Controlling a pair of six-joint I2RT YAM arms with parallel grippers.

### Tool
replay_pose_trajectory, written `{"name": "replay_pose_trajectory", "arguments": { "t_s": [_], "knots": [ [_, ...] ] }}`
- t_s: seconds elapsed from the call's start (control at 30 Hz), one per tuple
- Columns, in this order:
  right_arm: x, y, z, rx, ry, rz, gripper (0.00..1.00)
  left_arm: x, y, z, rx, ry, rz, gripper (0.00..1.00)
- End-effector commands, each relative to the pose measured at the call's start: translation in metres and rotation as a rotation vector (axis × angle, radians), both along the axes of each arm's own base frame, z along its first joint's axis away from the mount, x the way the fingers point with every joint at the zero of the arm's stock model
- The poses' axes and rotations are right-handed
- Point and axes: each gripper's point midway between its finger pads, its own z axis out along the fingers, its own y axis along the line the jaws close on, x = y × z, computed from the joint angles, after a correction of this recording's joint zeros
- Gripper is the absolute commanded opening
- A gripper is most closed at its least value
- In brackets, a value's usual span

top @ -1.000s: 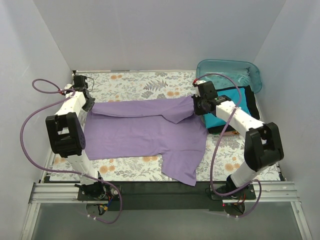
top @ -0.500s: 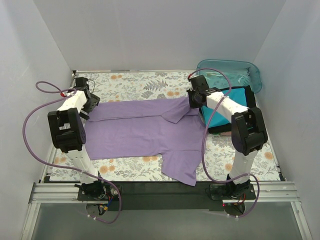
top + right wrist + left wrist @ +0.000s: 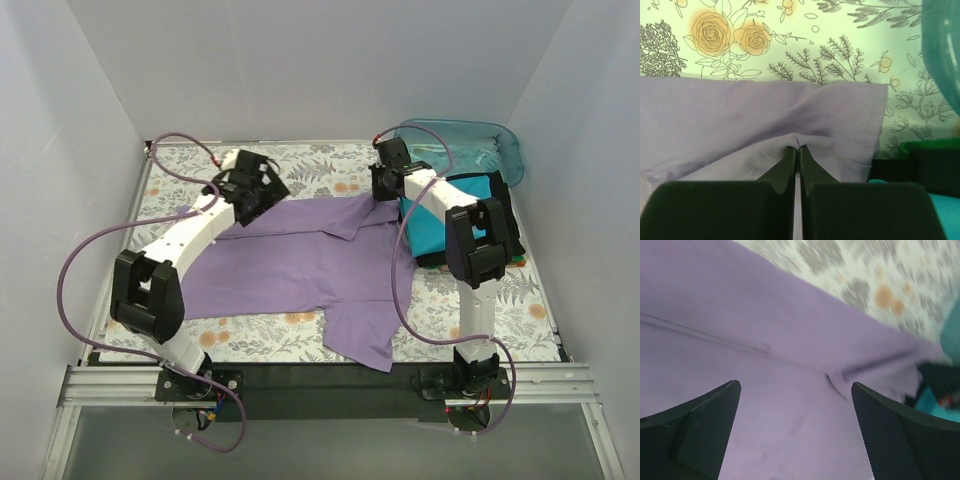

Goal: Fold and stack the t-shirts
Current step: Fold the tshirt

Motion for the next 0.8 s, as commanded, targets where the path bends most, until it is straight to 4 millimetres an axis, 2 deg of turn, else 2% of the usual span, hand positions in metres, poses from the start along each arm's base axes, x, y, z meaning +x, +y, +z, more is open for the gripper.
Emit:
{"name": "replay_pose_trajectory", "arguments": {
  "t_s": [0.0, 0.03, 0.07, 0.1, 0.13, 0.2, 0.23, 0.27, 0.3, 0.33, 0.37, 0.43, 0.47, 0.57, 0.6, 0.77],
  "knots": [
    [0.014, 0.008, 0.014, 0.074, -0.028, 0.004, 0.01, -0.018, -0.069, 0.002, -0.087, -0.034, -0.215, 0.93],
    [0.014, 0.008, 0.012, 0.078, -0.023, 0.005, 0.01, -0.018, -0.088, -0.005, -0.108, -0.037, -0.253, 0.93],
    [0.014, 0.007, 0.011, 0.085, -0.019, 0.004, 0.01, -0.028, -0.114, -0.009, -0.12, -0.03, -0.314, 0.93],
    [0.013, 0.01, 0.009, 0.101, -0.009, 0.018, 0.01, -0.031, -0.127, -0.012, -0.126, -0.025, -0.341, 0.93],
    [0.012, 0.008, 0.008, 0.113, -0.002, 0.02, 0.01, -0.038, -0.146, -0.026, -0.126, 0.008, -0.362, 0.92],
    [0.009, 0.007, 0.006, 0.114, 0.0, 0.018, 0.01, -0.044, -0.166, -0.038, -0.137, 0.035, -0.381, 0.92],
    [0.003, 0.009, 0.001, 0.131, 0.02, 0.035, 0.01, -0.042, -0.175, -0.037, -0.141, 0.03, -0.388, 0.91],
    [0.001, 0.008, 0.001, 0.135, 0.021, 0.034, 0.01, -0.043, -0.181, -0.051, -0.124, 0.05, -0.36, 0.91],
    [-0.002, 0.006, -0.001, 0.136, 0.023, 0.033, 0.01, -0.041, -0.186, -0.052, -0.133, 0.052, -0.354, 0.88],
    [-0.001, 0.007, 0.003, 0.14, 0.013, 0.035, 0.01, -0.043, -0.19, -0.06, -0.142, 0.07, -0.351, 0.87],
    [-0.005, 0.004, -0.003, 0.141, 0.026, 0.033, 0.01, -0.045, -0.195, -0.071, -0.156, 0.097, -0.343, 0.83],
    [-0.007, 0.004, -0.002, 0.158, 0.02, 0.038, 0.01, -0.044, -0.203, -0.08, -0.169, 0.111, -0.336, 0.77],
    [-0.012, 0.003, -0.008, 0.161, 0.036, 0.038, 0.01, -0.045, -0.211, -0.088, -0.173, 0.121, -0.338, 0.76],
    [-0.018, 0.004, -0.014, 0.171, 0.051, 0.04, 0.01, -0.039, -0.225, -0.09, -0.188, 0.11, -0.333, 0.72],
    [-0.019, 0.005, -0.013, 0.18, 0.048, 0.045, 0.01, -0.037, -0.226, -0.096, -0.188, 0.119, -0.32, 0.7],
    [-0.025, 0.004, -0.017, 0.18, 0.053, 0.051, 0.01, -0.029, -0.233, -0.1, -0.196, 0.112, -0.298, 0.64]
  ]
}}
